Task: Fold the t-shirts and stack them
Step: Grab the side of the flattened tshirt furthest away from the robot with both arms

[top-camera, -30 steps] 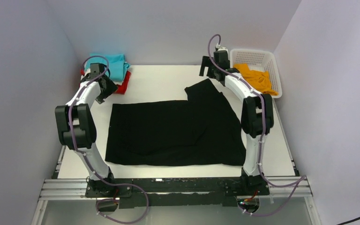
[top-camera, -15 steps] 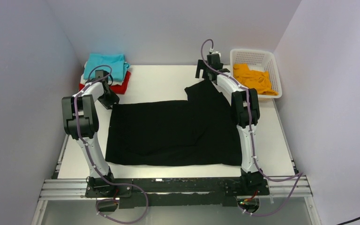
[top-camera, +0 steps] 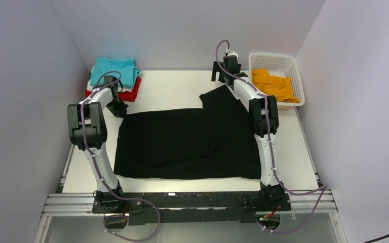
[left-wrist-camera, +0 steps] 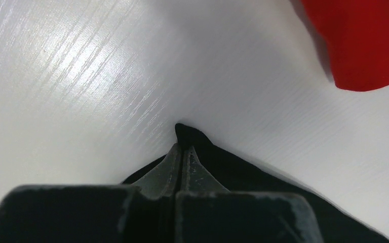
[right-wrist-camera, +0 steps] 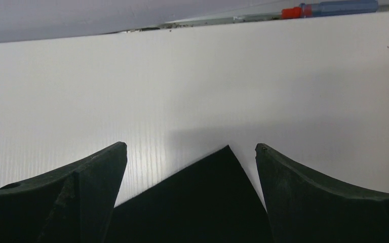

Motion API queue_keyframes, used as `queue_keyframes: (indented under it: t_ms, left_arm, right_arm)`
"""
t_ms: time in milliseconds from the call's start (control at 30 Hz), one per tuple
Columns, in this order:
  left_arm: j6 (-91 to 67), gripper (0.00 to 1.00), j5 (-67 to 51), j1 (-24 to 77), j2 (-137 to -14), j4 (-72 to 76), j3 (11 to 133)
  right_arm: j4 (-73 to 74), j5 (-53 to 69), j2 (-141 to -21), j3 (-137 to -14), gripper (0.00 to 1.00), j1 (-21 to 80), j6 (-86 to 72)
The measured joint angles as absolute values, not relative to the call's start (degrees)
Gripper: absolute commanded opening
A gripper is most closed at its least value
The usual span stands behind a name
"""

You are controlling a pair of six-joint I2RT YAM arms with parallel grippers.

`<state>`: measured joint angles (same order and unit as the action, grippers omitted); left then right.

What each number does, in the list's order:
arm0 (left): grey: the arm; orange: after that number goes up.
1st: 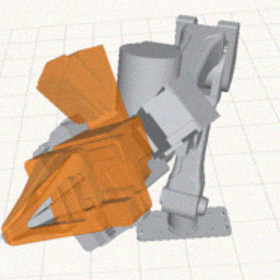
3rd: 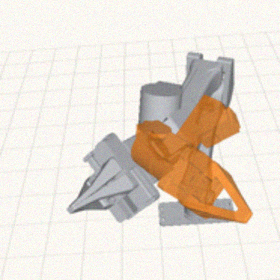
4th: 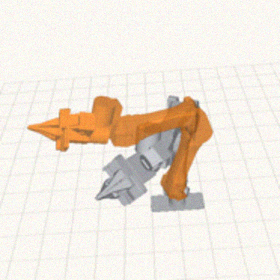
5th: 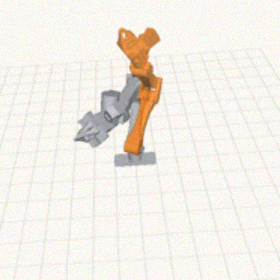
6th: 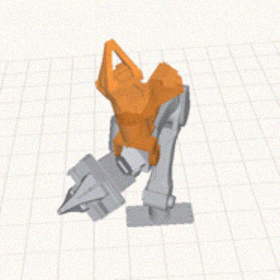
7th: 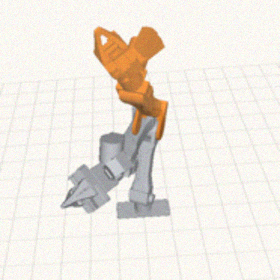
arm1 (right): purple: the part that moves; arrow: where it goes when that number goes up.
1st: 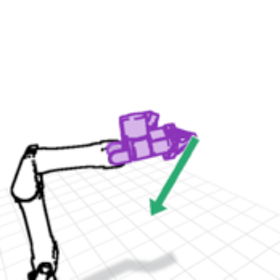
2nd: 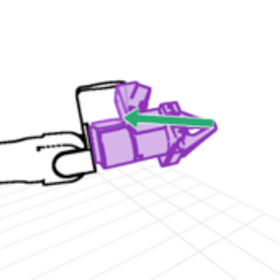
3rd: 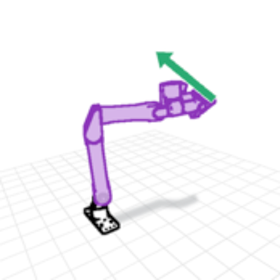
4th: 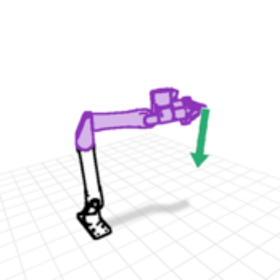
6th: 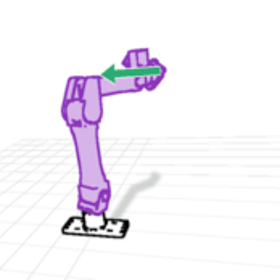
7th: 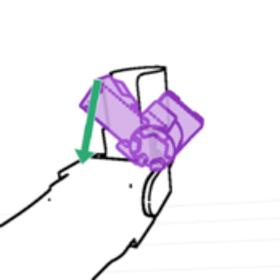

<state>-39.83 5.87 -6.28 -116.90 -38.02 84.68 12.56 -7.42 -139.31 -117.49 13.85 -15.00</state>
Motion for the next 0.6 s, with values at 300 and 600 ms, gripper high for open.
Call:
queue_keyframes:
  t_ms: [300,600]
  left_arm:
    - [-39.59,0.00,5.80,-5.74,-116.90,-38.70,84.88]
    - [-39.57,0.00,5.15,-5.61,-116.46,-37.98,84.23]
  right_arm:
    - [16.51,-8.69,-148.31,-128.97,1.00,15.05,-14.15]
    - [22.94,-11.20,-149.91,-130.30,0.87,15.86,-12.88]
